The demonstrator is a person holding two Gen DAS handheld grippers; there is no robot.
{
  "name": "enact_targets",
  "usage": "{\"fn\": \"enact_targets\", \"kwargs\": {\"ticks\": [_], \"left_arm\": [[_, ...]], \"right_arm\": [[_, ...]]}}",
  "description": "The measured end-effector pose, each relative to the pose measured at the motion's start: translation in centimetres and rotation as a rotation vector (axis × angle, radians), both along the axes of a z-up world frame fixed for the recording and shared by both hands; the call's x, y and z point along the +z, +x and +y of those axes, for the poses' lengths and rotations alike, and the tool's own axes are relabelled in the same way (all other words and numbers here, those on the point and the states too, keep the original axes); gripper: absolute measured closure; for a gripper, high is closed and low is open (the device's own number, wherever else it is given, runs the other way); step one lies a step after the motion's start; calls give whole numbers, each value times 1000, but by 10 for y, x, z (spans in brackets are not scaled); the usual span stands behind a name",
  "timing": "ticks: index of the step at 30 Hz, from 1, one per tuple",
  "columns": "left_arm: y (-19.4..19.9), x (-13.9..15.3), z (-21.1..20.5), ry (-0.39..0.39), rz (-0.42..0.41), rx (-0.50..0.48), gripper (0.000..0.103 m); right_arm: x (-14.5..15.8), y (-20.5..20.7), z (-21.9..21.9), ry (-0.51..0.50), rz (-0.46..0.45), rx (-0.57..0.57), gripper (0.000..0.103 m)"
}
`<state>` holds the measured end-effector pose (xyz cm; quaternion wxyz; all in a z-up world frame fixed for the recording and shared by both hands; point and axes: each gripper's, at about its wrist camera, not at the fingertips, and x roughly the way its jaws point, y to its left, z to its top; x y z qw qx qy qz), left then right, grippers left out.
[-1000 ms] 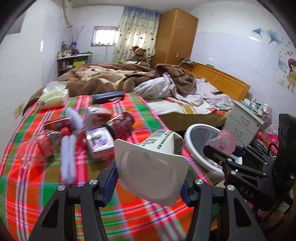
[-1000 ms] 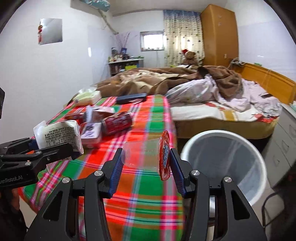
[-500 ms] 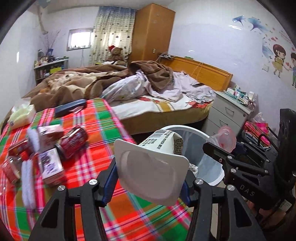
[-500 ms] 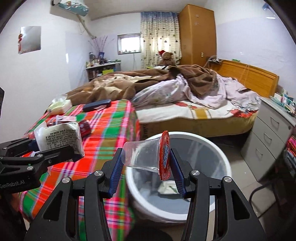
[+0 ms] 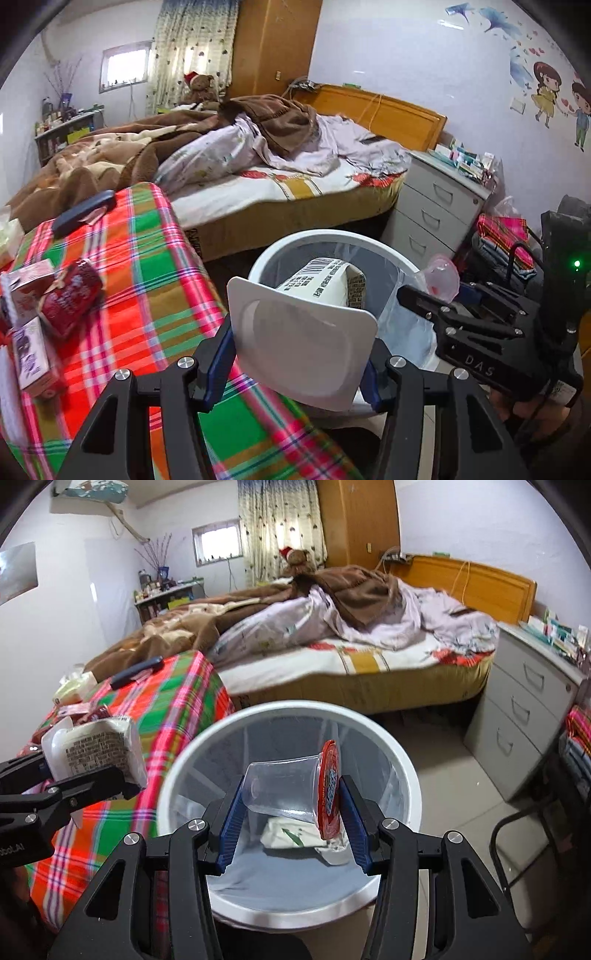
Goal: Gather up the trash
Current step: 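Carry both cups over the white bin and open both grippers to drop them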
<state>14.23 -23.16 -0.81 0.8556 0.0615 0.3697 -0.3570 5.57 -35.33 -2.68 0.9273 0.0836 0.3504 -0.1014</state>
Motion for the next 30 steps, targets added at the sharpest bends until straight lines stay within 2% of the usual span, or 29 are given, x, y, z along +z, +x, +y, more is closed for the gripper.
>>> {"fn": "enact_targets", "kwargs": {"ticks": [5,13,16,30], "left_arm": [[8,-13,-20,35,23,-29,46],[13,-25,-34,38,50,-54,46],[15,-25,-35,37,52,-49,41],[9,-12,-15,20,34,-12,41]], "right_arm": [[-12,3,-9,13,44,2,52],[-21,6,-18,21,85,-3,51],[-24,7,-19,26,99,-5,37],[-10,4,-14,26,55,-20,36]]}}
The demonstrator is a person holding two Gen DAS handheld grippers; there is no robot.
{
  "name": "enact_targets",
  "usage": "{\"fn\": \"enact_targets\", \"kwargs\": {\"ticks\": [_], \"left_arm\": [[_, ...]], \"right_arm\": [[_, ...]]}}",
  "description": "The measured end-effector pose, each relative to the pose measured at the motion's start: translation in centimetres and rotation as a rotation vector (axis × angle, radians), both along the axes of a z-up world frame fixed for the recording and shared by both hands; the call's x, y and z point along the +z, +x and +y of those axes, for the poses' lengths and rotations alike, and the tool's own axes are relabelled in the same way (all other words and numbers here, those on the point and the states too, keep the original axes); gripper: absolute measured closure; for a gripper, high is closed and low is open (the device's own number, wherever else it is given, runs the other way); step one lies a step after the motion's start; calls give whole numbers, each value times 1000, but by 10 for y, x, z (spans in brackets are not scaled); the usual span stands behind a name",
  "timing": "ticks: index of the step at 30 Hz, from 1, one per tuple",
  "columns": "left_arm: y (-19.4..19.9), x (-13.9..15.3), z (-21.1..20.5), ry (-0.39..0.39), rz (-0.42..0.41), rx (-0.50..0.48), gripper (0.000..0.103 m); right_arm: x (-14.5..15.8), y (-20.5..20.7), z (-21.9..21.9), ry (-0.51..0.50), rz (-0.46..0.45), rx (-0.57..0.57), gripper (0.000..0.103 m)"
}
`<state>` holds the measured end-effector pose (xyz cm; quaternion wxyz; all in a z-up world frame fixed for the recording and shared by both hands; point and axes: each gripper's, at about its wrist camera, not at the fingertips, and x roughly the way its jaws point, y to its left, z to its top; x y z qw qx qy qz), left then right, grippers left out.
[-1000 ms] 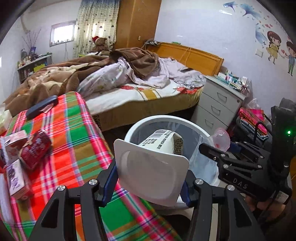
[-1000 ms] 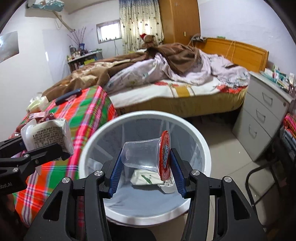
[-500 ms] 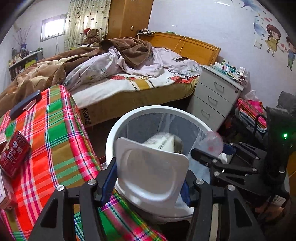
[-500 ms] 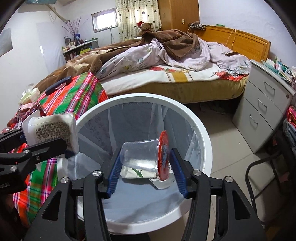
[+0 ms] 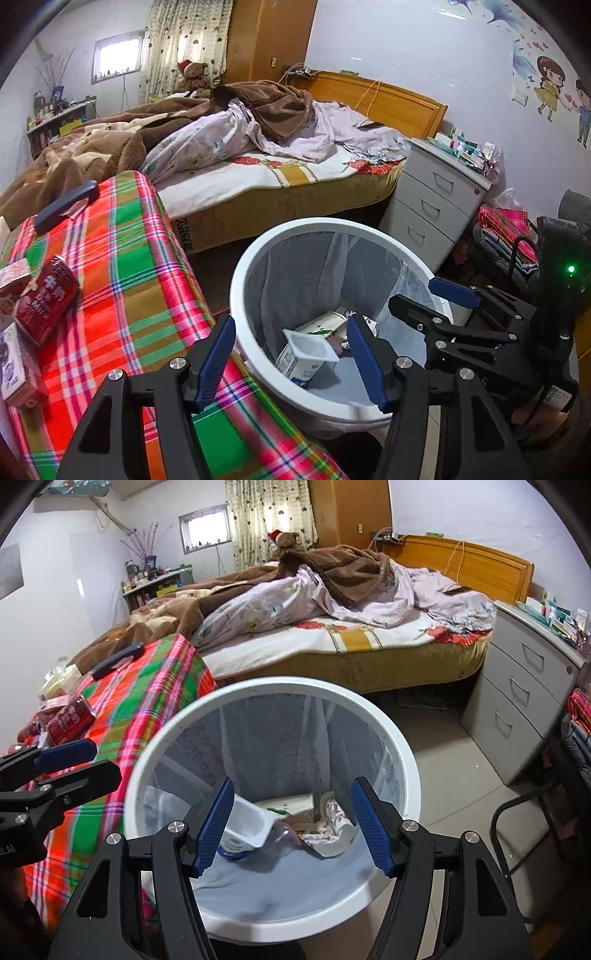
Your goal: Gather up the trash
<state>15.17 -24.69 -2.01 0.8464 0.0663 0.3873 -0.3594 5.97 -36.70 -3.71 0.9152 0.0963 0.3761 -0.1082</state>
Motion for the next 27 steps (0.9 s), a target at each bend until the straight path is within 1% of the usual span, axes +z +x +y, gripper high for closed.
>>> {"fn": "enact_targets", "kwargs": {"ticks": [12,15,18,23,27], "left_arm": [[-10,25,51,-31,-47,92,41],[-15,31,64,-13,-91,118,41],[-18,35,81,-33,-86,140,41],[-18,41,115,-45,-100,202,41],[-16,43,145,-21,-129,273,41]], "right_arm": [[22,-1,25,-27,-68,35,36],[27,0,34,-30,-82,48,36],[31,2,44,-33,-92,66,36],[37,6,64,-27,-117,107,36],[40,13,81,-19,-128,142,36]]}}
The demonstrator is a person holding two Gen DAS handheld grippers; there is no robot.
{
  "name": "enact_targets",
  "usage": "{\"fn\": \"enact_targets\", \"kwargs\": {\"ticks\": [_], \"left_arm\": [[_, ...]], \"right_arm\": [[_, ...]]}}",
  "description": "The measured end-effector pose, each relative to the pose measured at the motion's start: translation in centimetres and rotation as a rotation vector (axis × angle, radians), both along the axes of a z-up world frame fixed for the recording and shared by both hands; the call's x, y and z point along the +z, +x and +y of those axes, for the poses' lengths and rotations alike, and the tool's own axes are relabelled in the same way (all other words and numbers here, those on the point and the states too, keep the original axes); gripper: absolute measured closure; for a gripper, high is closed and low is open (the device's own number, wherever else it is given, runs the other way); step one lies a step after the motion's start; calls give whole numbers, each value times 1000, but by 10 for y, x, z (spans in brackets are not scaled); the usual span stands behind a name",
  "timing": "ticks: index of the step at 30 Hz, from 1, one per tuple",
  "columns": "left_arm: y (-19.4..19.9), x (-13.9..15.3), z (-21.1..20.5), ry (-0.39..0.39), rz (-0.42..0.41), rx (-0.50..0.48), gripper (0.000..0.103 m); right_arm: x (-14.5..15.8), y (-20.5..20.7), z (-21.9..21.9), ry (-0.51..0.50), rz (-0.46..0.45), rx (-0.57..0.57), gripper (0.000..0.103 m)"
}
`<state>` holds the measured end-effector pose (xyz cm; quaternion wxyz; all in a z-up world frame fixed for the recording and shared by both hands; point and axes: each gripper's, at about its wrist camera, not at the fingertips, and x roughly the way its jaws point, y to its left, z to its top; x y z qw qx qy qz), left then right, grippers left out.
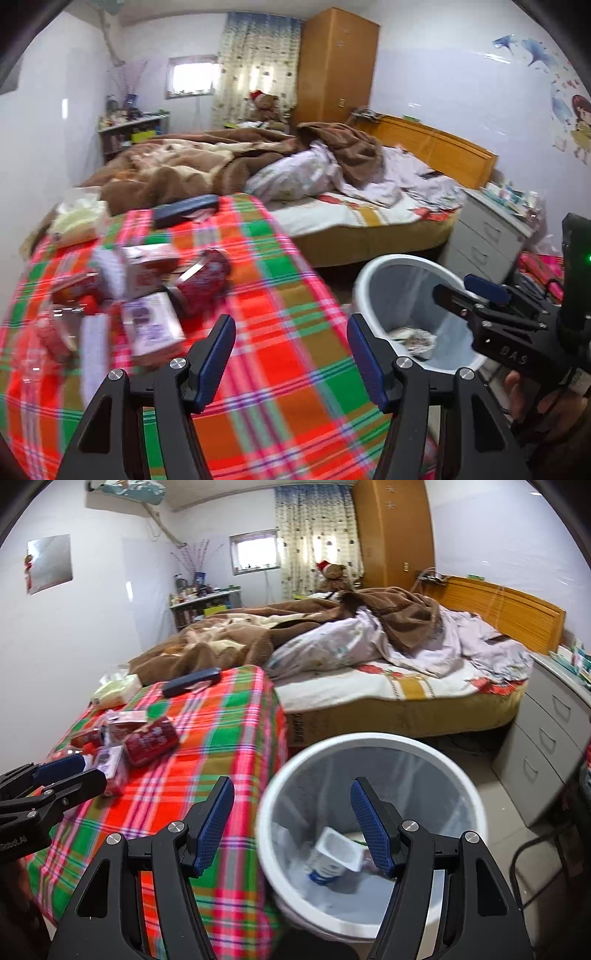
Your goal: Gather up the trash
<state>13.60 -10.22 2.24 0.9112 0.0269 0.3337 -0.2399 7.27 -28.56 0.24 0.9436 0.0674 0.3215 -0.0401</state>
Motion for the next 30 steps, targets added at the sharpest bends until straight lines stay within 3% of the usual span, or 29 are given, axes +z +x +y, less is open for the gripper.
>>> {"fn": "enact_targets", "kwargs": {"ticks": [17,30], "left_arm": [[32,-4,129,18,-6,220,41],[72,-15,210,93,45,260,38]], "right_arm": [[-1,39,92,-1,16,193,36],[-13,73,155,30,67,296,36]]}}
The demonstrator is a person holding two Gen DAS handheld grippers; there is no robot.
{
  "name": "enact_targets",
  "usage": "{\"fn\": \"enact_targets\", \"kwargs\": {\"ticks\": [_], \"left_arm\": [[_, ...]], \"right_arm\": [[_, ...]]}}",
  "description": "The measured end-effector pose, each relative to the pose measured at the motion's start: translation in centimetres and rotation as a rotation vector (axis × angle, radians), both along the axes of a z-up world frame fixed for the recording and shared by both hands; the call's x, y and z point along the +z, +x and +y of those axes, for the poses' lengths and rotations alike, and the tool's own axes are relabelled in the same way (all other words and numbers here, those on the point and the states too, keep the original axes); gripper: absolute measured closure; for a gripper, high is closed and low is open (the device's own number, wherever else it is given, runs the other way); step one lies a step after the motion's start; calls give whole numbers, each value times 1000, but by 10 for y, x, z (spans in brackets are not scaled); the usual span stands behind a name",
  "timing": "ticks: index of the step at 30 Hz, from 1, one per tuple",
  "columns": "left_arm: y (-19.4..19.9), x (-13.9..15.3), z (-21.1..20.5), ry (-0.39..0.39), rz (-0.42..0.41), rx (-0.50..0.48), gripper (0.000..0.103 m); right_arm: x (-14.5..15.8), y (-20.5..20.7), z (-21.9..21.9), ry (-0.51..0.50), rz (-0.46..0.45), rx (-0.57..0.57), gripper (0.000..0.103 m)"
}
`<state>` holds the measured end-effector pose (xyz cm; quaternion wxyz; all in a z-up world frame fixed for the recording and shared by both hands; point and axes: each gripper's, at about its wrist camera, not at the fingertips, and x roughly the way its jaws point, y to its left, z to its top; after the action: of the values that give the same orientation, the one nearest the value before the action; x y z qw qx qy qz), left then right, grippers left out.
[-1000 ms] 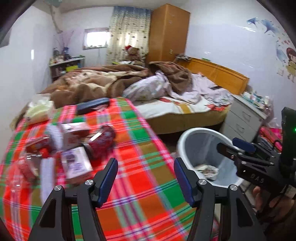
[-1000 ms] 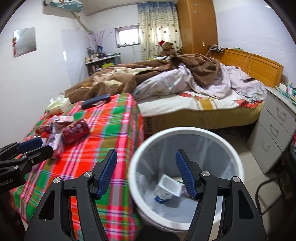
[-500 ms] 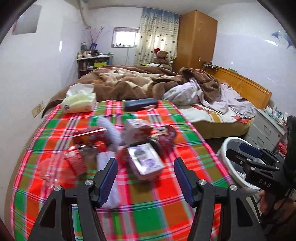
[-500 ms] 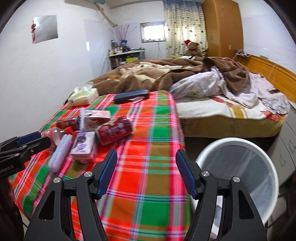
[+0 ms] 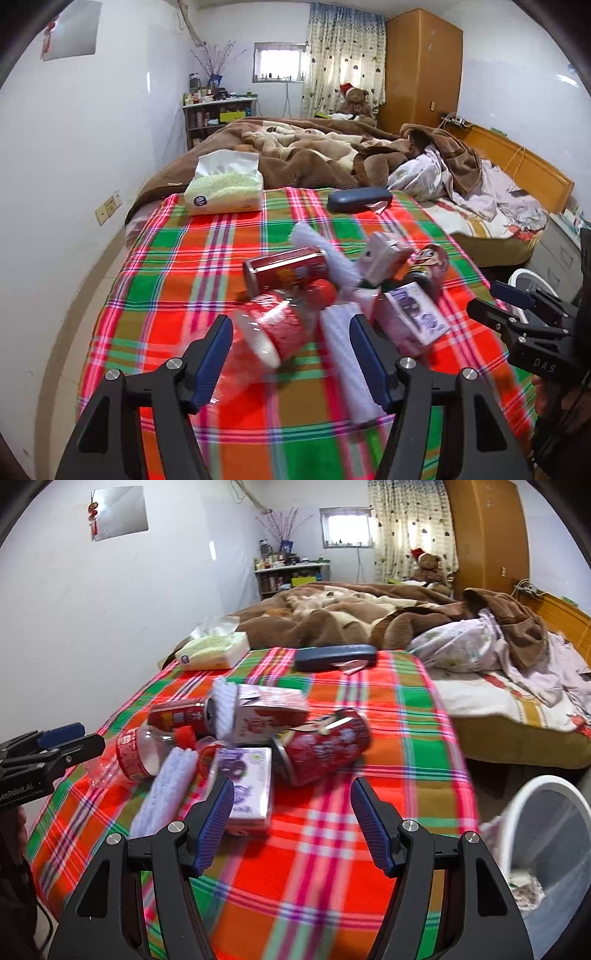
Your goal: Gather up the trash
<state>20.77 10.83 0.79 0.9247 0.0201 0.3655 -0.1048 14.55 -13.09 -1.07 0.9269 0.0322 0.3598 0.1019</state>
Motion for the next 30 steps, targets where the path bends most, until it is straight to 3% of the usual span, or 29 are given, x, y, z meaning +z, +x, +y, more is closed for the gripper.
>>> {"fn": "enact_targets", "kwargs": {"ticks": [4,16,18,30], "left_arm": [[11,-6,12,32,26,1,37],[46,-28,22,26,111,-107,36],[51,-34,20,29,141,-128,36],[44,-54,1,11,226,-197,34]], "right_arm": [[-5,10,16,-6,24,10,36],[-21,26,37,-22,99,10,36],[-22,27,38,-15,102,9,30],[-26,24,47,-36,130,49,28]]}}
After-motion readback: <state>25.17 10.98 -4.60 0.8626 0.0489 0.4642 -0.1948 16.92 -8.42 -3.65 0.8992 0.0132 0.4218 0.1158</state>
